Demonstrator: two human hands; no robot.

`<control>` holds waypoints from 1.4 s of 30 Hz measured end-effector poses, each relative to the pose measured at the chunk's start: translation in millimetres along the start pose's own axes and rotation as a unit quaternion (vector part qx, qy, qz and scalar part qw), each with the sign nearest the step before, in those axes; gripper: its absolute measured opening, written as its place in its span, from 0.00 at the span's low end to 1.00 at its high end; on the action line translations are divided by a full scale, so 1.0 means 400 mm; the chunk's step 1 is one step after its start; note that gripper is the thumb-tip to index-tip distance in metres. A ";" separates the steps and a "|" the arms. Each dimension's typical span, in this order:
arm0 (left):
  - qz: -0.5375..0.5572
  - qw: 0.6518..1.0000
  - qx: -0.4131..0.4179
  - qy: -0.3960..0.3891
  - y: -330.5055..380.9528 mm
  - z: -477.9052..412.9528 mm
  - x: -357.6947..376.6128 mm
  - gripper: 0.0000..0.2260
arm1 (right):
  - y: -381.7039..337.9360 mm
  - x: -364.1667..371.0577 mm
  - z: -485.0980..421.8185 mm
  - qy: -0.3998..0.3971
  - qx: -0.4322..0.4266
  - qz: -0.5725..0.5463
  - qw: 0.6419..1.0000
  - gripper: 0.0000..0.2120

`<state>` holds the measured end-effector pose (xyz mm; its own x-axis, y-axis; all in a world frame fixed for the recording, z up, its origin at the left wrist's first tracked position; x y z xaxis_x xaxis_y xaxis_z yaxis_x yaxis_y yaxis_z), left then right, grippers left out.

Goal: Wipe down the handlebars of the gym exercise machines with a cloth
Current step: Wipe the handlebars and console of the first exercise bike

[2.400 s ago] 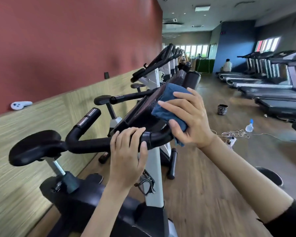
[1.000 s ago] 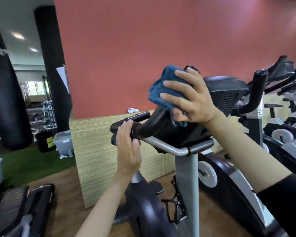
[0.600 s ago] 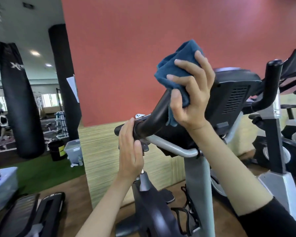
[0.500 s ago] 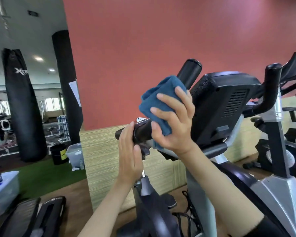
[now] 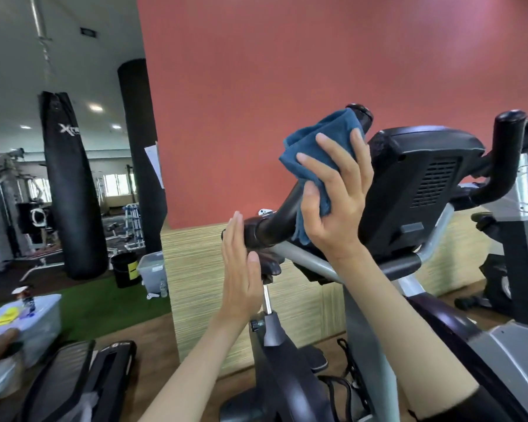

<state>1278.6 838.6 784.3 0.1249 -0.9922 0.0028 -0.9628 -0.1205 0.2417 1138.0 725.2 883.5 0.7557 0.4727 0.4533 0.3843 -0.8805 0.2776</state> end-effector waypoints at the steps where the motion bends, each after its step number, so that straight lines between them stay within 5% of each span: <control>1: 0.007 1.000 -0.009 0.014 -0.007 0.000 -0.003 0.23 | -0.014 0.004 0.025 0.004 -0.008 0.009 1.000 0.13; 7: 0.042 0.997 -0.059 0.034 -0.046 0.026 -0.002 0.25 | -0.120 0.049 0.172 -0.031 -0.158 0.133 0.978 0.12; 12: 0.042 0.993 -0.113 0.011 -0.106 0.029 0.002 0.31 | -0.131 0.124 0.338 -0.127 -0.369 0.307 0.868 0.19; 15: 0.085 0.991 -0.100 -0.015 -0.097 0.007 0.003 0.26 | -0.121 0.111 0.321 -0.135 -0.398 0.320 0.849 0.22; 24: 0.102 0.987 -0.097 -0.072 -0.101 -0.002 0.016 0.27 | -0.158 0.066 0.203 -0.118 -0.222 0.276 0.928 0.19; 28: 0.100 0.985 -0.112 -0.084 -0.090 -0.005 0.013 0.25 | -0.169 0.097 0.244 -0.149 -0.257 0.334 0.895 0.20; 35: 0.088 0.981 -0.143 -0.100 -0.085 -0.003 -0.007 0.30 | -0.166 0.089 0.257 -0.317 -0.350 0.347 0.810 0.26; 42: 0.070 0.982 -0.115 -0.135 -0.073 -0.019 -0.028 0.23 | -0.164 0.103 0.089 -0.355 -0.107 0.373 0.851 0.19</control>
<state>1307.3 853.3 784.7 -0.1033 -0.9747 -0.1982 -0.8828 -0.0019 0.4697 1162.7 801.4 853.9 0.9060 -0.4218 -0.0336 -0.3902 -0.8634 0.3198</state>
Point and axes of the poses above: each hand's wrist, its own z-axis away from the middle knuckle, its own x-axis out of the palm, y = z × x, the point moved 9 cm from there along -z, towards the middle knuckle, and after that the axes turned 7 degrees about y, right-handed, at the moved point
